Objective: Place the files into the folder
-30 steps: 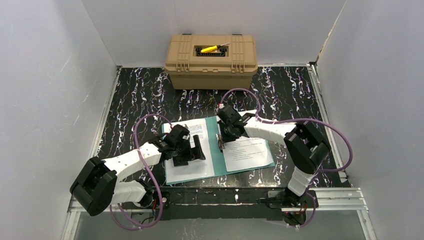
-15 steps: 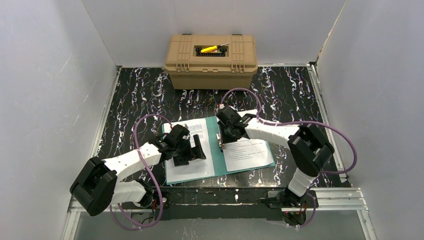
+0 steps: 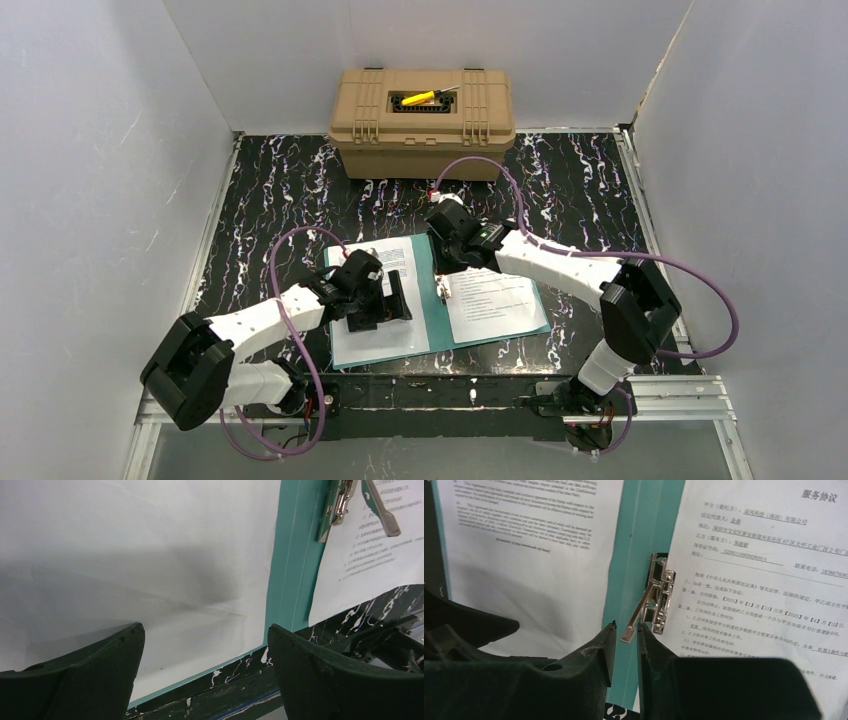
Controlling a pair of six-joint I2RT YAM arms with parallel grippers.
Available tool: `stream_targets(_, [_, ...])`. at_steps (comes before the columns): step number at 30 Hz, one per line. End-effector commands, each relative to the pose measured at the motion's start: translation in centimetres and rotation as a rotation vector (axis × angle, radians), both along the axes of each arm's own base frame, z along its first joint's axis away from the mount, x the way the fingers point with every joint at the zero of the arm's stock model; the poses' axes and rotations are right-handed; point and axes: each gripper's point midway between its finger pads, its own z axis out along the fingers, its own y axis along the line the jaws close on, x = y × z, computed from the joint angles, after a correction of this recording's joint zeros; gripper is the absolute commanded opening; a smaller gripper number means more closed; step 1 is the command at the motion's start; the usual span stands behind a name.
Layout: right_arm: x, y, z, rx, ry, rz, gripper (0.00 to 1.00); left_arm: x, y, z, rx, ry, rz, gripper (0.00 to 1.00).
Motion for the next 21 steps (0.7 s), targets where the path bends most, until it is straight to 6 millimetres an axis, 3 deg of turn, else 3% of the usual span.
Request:
stream_targets(1, [-0.2,1.3,2.2,0.001,-0.045,0.038,0.31,-1.9,4.7,-2.3,0.251,0.048,-0.002,0.93])
stream_targets(6, [-0.7,1.9,1.3,-0.042,-0.042,0.059,0.3,-1.8,5.7,-1.3,0.317,0.017,-0.007,0.93])
stream_targets(14, [-1.9,2.5,-0.3,-0.087,-0.023,0.095,0.27,-2.5,6.8,-1.6,0.423,0.02,-0.033,0.93])
stream_targets(21, [-2.4,3.7,0.0,-0.077,-0.034,0.118,0.26,-2.4,6.9,-0.6,0.471,-0.011,-0.051,0.93])
